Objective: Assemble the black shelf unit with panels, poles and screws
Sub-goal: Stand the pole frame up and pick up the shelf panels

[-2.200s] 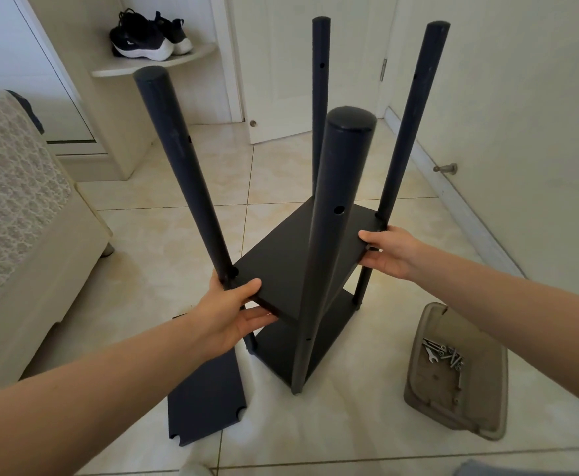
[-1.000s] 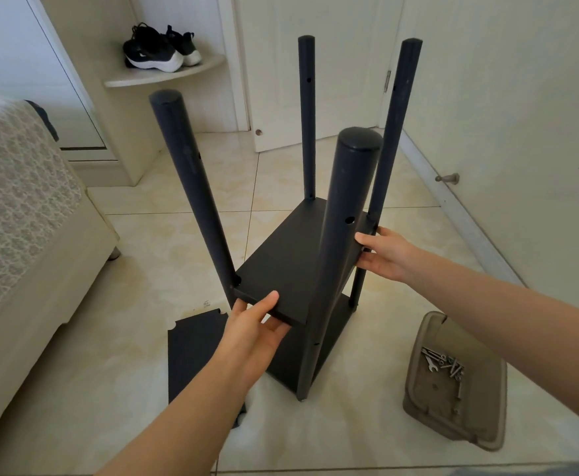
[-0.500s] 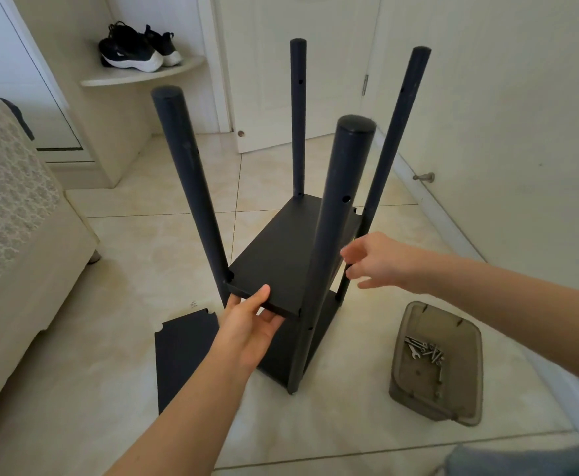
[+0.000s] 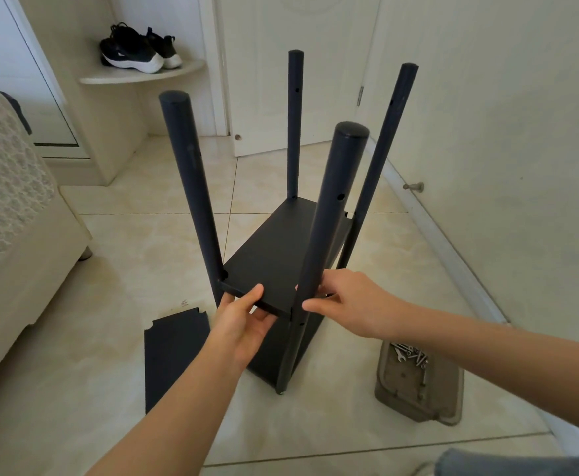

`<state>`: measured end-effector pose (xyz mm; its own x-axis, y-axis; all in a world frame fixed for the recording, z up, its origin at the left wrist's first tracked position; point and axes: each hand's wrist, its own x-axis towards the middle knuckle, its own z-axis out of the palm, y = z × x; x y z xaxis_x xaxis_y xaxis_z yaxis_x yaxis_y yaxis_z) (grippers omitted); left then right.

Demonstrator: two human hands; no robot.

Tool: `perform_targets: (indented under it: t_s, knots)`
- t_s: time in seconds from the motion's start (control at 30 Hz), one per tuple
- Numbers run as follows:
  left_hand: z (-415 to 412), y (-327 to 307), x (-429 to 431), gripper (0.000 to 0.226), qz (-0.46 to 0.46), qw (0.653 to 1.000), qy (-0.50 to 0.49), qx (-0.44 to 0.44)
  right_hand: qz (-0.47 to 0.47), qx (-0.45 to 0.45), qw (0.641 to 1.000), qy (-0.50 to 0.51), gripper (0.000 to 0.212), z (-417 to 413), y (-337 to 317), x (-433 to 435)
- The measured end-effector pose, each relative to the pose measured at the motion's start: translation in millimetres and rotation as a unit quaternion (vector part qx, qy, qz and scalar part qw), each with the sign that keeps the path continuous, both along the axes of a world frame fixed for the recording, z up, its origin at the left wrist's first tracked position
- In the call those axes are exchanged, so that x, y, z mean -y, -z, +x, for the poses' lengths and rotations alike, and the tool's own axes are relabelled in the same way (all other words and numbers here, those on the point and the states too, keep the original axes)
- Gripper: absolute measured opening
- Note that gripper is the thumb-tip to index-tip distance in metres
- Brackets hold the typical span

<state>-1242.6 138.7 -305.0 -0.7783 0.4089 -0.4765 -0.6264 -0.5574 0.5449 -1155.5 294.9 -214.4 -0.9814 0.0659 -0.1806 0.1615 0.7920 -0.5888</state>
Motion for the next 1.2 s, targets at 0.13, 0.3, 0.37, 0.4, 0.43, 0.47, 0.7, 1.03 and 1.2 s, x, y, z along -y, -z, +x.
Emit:
perform_targets:
  t_s: [0.13,0.3,0.37,0.4,0.43,0.47,0.7,1.03,1.2]
  knots:
    - [-3.5,1.6,-5.5,0.034,0.004,1.0,-0.003,0.0,0.012,-0.007,1.0,-0.013,0.034,-5.3,0.2,-8.2]
    - [-3.6,1.8,-24.8,0.033,0.022,1.0,0.002,-0.004,0.019,-0.003,1.0,-0.012,0.037,-6.0,-0.4,-29.0]
    - [-2.3,1.7,-34.5,0.034,0.031,1.0,0.003,0.002,0.021,-0.005,1.0,-0.004,0.037,-5.5,-0.2,-40.6]
    - [-1.2,1.8,-39.2,0.035,0.037,0.999,0.007,0.005,0.022,-0.004,1.0,0.0,0.037,-4.9,0.1,-46.7]
    - [0.3,2.4,-43.8,0.036,0.042,0.999,0.013,0.005,0.021,-0.002,1.0,0.003,0.038,-3.8,0.5,-52.5]
    - [1.5,2.4,-46.4,0.037,0.046,0.999,0.015,0.005,0.018,-0.001,1.0,0.006,0.039,-2.9,0.8,-56.5]
    - [10.5,5.7,-55.7,0.058,0.052,0.999,0.015,0.009,-0.079,-0.029,0.996,0.028,0.039,9.6,8.5,-72.5]
    - [19.1,2.7,-56.2,0.054,0.045,0.999,0.03,0.001,-0.155,-0.046,0.984,0.069,0.032,38.5,26.6,-103.1]
    - [22.5,2.4,-55.3,0.063,0.035,0.999,0.034,-0.009,-0.137,0.028,0.976,0.165,0.027,62.7,90.3,-149.3]
